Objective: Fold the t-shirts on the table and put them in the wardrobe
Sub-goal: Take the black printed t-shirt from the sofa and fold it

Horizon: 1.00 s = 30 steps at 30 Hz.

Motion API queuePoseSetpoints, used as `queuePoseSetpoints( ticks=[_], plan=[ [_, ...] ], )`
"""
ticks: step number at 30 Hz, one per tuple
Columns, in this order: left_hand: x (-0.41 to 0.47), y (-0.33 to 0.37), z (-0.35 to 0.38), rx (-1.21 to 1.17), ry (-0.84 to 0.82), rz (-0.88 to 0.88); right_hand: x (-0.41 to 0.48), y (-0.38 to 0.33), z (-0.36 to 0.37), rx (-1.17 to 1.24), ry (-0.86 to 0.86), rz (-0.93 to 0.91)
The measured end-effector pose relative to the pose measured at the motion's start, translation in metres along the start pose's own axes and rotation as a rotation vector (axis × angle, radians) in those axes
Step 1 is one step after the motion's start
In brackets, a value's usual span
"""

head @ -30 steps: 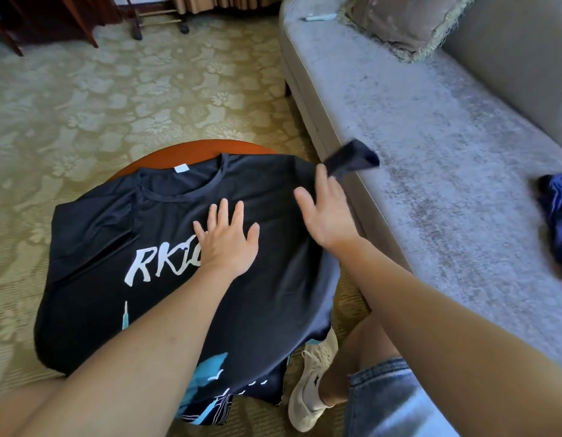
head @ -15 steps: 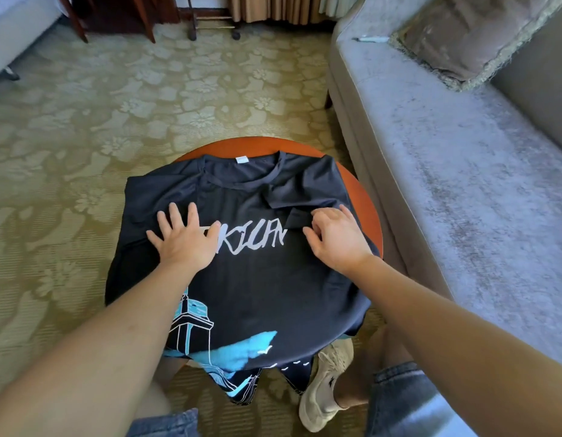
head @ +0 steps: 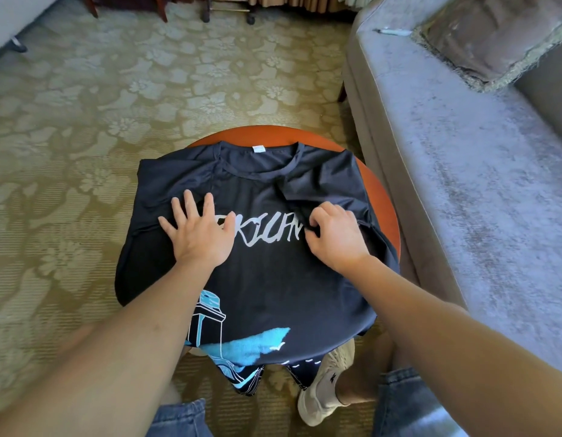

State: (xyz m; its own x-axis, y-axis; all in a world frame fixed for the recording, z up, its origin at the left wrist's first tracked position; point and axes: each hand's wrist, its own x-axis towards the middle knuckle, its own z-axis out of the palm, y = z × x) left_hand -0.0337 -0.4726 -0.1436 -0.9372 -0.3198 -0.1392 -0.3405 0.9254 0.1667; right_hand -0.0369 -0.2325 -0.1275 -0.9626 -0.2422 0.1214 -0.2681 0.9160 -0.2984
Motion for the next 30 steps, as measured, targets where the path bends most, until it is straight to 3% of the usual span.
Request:
queuePoseSetpoints(
  ticks=[3, 7, 10, 14, 20, 23, 24, 26, 28, 30],
  plan=[
    [-0.001, 0.002, 0.000, 0.004, 0.050, 0.007, -0.013, -0.004, -0.001, 0.029, 0.001, 0.016],
    [0.003, 0.032, -0.014, -0.141, 0.190, 0.256, -0.002, -0.012, -0.007, 0.084, 0.026, 0.193],
    [0.014, 0.074, -0.021, -0.428, 0.025, 0.285, 0.005, -0.016, -0.005, 0.048, -0.066, 0.260],
    [0.035, 0.106, -0.014, -0.577, -0.140, 0.128, 0.002, -0.012, 0.001, 0.029, -0.028, 0.236],
    [0.053, 0.124, -0.015, -0.664, 0.015, 0.148, -0.010, -0.008, 0.008, 0.125, 0.192, 0.012],
    [0.050, 0.108, -0.025, -0.504, 0.214, 0.060, -0.001, -0.007, -0.002, 0.170, 0.354, 0.046],
    [0.049, 0.095, -0.029, -0.428, 0.265, 0.041, 0.004, -0.009, -0.004, 0.143, 0.323, 0.088],
    [0.045, 0.060, -0.028, -0.274, 0.303, 0.022, 0.016, -0.009, -0.004, 0.055, 0.047, 0.175],
    [0.044, 0.025, -0.024, -0.118, 0.180, -0.015, 0.026, -0.004, 0.005, -0.026, -0.195, 0.222],
    [0.043, 0.000, -0.017, 0.003, -0.042, -0.035, 0.031, 0.005, 0.015, -0.073, -0.288, 0.269]
  ],
)
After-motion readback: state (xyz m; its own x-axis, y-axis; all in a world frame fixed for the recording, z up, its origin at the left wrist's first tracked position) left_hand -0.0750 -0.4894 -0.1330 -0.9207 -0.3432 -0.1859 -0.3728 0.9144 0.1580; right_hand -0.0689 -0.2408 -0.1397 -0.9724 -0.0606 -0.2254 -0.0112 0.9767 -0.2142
